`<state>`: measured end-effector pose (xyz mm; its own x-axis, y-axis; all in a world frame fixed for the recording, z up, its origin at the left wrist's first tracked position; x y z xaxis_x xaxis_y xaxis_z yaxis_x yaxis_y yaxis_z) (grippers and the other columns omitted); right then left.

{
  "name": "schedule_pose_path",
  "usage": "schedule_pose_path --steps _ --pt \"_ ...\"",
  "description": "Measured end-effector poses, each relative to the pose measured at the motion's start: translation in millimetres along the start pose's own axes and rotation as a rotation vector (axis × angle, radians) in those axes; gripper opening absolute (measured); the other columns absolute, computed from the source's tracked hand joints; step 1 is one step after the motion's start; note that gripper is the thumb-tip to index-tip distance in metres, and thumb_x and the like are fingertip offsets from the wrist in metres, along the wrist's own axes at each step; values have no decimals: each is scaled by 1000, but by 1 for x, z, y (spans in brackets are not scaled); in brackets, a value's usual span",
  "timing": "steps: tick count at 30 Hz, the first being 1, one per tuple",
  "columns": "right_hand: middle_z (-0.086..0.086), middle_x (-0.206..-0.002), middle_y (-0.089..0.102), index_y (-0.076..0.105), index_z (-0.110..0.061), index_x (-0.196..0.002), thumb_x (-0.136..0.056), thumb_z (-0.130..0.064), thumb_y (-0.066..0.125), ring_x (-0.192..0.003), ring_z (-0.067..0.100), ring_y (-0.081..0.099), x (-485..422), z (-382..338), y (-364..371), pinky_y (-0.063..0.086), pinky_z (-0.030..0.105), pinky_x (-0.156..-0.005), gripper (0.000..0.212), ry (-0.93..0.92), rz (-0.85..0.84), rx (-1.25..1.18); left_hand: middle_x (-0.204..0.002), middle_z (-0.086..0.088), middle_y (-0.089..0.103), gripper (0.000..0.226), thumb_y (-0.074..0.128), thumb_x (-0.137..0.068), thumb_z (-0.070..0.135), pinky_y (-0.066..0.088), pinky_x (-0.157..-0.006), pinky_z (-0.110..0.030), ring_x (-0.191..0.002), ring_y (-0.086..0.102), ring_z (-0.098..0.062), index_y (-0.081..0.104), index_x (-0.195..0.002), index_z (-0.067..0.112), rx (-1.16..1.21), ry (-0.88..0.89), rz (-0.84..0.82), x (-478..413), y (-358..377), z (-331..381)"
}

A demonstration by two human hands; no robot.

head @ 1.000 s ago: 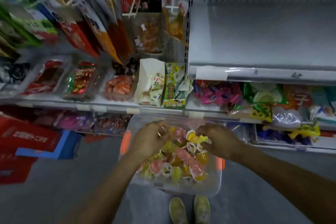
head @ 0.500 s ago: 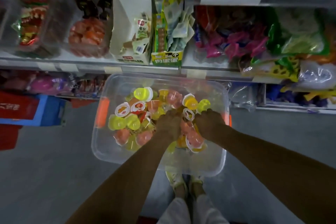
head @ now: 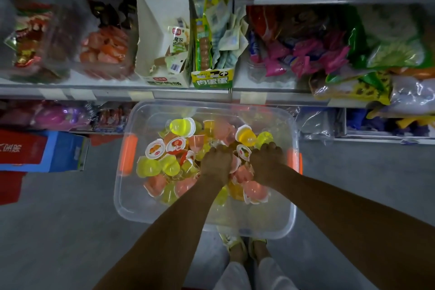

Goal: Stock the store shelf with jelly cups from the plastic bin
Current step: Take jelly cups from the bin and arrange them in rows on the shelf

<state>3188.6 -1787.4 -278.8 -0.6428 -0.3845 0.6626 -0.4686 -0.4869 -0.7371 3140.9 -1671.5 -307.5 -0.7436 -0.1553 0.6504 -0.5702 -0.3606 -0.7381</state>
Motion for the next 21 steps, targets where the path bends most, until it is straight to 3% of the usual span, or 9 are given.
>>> schedule_pose_path --steps 2,5,6,8,10,13,15,18,21 --pt "15 -126 49 50 -11 -126 -88 -35 61 -113 33 52 10 3 -7 44 37 -91 46 12 44 -107 -130 -15 53 49 59 -93 25 48 -92 -38 -116 57 -33 43 -138 13 135 -50 69 11 -7 -6" --pt "14 -124 46 48 -12 -126 -85 -37 64 -111 34 56 30 12 -29 47 35 -87 50 -44 96 -343 -129 -13 58 51 59 -94 34 50 -91 -38 -114 59 -36 43 -139 15 630 -146 53 35 -28 -13" --pt "14 -122 47 50 -13 -126 -84 -38 65 -112 33 56 39 17 -39 47 35 -89 51 -60 95 -453 -126 -11 60 50 60 -94 34 52 -84 -34 -106 63 -35 45 -139 19 815 -182 18 45 -34 -15" --pt "12 -120 53 55 -16 -125 -80 -35 69 -112 27 56 57 24 -60 48 33 -93 51 -86 130 -648 -108 -11 65 45 59 -93 28 49 -62 -26 -72 64 -25 49 -137 24 1135 -224 -59 68 -49 -13" --pt "8 -116 61 62 -20 -119 -71 -45 70 -106 20 59 76 30 -83 49 30 -91 56 -89 194 -789 -91 -9 65 39 59 -93 23 47 -56 -25 -60 56 -18 53 -132 27 1320 -187 -86 94 -73 -6" --pt "5 -104 67 68 -23 -105 -56 -62 56 -94 14 64 107 39 -118 52 30 -85 64 -105 334 -994 -91 -9 68 34 61 -92 22 51 -63 -28 -70 61 -21 58 -125 31 1397 -99 -78 127 -109 3" --pt "1 -103 66 70 -19 -106 -63 -48 68 -98 12 63 135 44 -145 48 24 -83 52 -125 410 -1086 -87 -10 67 31 62 -91 18 52 -62 -31 -67 60 -21 61 -122 24 1437 -11 -19 149 -136 8" --pt "-7 -96 65 69 -20 -102 -76 -15 78 -89 6 62 174 49 -180 49 24 -80 28 -184 522 -1218 -97 -17 71 32 65 -87 8 56 -75 -42 -76 65 -27 61 -116 21 1474 92 164 183 -176 10" --pt "-14 -95 65 66 -31 -95 -75 -8 79 -80 -7 61 207 54 -212 50 18 -74 33 -254 627 -1262 -106 -14 70 47 71 -77 15 56 -76 -40 -79 68 -24 57 -123 20 1434 138 376 216 -216 6"
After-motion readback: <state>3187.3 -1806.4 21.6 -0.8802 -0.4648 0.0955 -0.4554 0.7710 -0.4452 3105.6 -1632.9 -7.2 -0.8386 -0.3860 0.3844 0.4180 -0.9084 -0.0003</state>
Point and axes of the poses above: each hand's wrist, its own x-axis away from the middle knuckle, its own y-axis out of the palm, z = x × y, the point moved 4 cm from there along -x, towards the middle knuckle
